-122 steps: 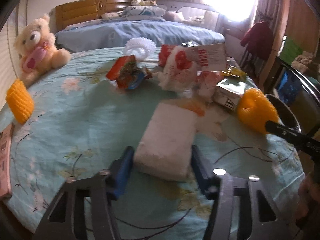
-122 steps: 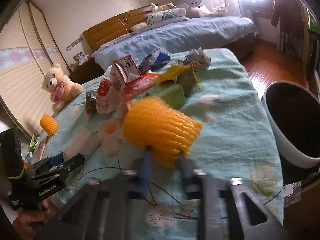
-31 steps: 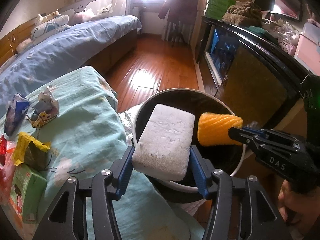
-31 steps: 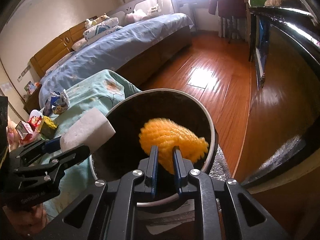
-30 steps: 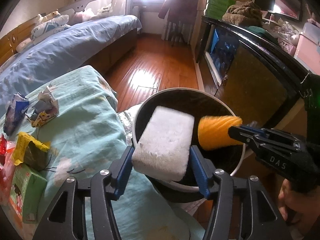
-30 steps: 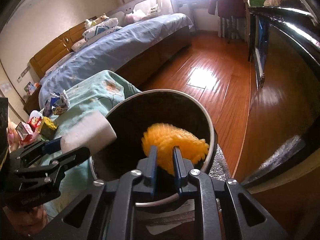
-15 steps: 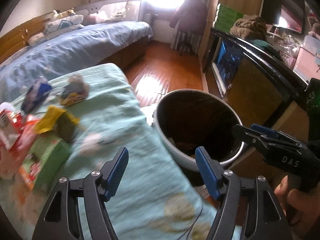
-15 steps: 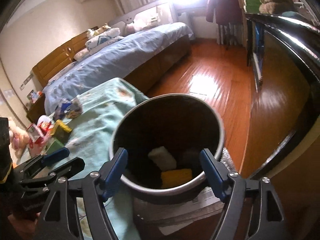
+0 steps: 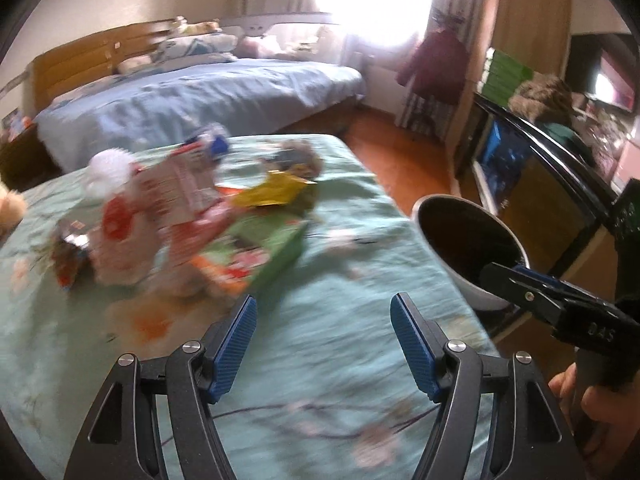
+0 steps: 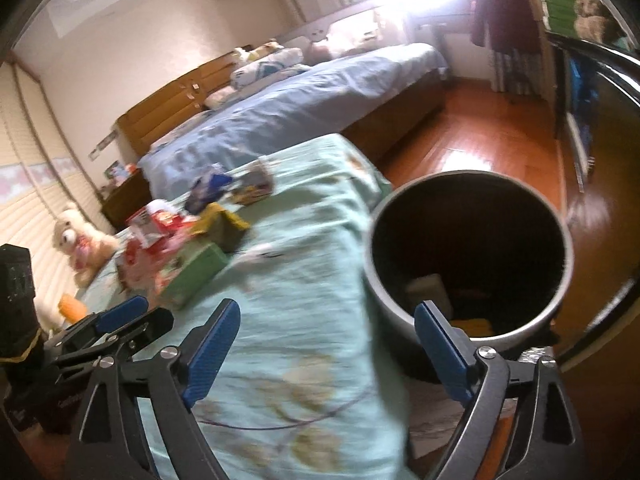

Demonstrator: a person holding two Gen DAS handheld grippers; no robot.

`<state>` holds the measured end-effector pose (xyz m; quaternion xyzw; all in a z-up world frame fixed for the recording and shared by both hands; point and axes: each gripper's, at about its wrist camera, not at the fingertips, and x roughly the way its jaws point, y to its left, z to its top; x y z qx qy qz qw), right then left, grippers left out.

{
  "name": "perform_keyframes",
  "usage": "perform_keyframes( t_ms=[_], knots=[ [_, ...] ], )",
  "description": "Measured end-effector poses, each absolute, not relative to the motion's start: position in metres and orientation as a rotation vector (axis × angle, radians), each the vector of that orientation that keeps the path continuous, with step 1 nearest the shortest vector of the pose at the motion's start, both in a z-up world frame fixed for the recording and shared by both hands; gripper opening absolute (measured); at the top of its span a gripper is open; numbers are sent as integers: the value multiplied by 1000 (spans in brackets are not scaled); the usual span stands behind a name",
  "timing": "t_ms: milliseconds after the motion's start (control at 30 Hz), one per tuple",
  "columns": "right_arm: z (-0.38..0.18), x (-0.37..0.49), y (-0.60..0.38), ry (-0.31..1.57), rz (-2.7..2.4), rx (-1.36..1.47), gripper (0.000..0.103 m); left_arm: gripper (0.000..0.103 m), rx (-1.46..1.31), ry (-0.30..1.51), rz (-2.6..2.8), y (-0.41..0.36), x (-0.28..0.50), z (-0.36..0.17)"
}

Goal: Collect trash
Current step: 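Move the left gripper to the white plastic bag while the right approaches the green milk carton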

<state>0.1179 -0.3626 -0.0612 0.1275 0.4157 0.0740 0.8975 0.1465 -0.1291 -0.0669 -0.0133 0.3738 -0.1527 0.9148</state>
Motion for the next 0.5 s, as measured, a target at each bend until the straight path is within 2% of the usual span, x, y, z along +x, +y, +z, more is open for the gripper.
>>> perform_keyframes(
  t_ms=[500],
  knots=[
    [-74,130,-280,925,372,132,93,69,-123,774,-132,-57,104,-65]
  ],
)
